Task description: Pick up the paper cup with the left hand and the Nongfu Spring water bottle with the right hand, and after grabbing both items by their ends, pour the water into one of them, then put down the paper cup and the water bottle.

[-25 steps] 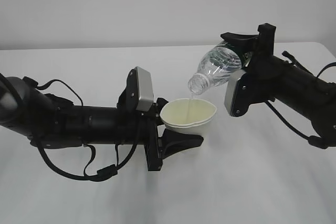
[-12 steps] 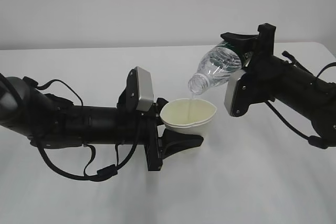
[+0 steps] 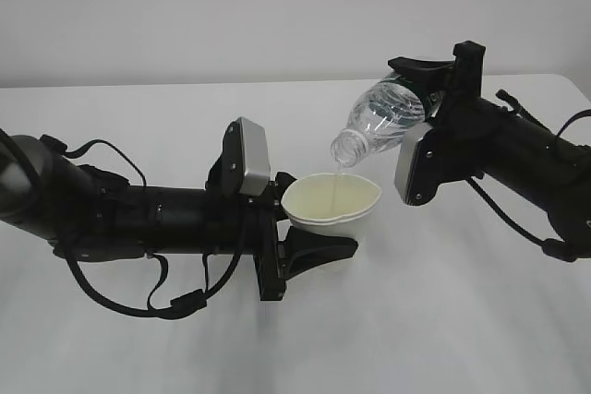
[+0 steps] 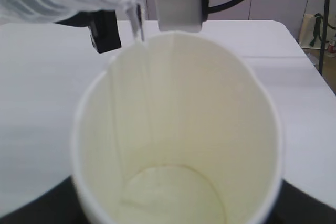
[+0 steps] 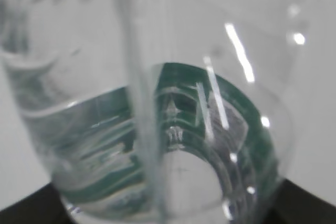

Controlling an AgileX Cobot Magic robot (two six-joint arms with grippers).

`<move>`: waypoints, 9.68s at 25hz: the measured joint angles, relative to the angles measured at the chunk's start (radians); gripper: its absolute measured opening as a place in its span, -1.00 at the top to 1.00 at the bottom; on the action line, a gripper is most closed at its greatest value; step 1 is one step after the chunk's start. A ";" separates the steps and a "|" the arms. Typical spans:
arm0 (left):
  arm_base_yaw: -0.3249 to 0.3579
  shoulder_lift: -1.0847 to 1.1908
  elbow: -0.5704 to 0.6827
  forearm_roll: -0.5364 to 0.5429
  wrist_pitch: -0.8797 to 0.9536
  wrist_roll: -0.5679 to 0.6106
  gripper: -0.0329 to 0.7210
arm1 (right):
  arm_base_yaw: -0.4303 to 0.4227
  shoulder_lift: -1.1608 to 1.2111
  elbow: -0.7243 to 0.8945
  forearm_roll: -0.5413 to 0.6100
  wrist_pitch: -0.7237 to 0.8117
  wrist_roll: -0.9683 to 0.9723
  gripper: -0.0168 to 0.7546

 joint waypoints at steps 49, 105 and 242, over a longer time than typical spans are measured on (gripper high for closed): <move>0.000 0.000 0.000 0.000 0.000 0.000 -0.18 | 0.000 0.000 0.000 0.008 0.000 -0.032 -0.20; 0.000 0.000 0.000 0.000 0.000 0.000 -0.18 | 0.000 0.000 0.000 0.009 0.000 -0.064 -0.20; 0.000 0.000 0.000 0.002 0.012 0.000 -0.18 | 0.030 -0.031 0.000 0.163 -0.009 0.327 -0.20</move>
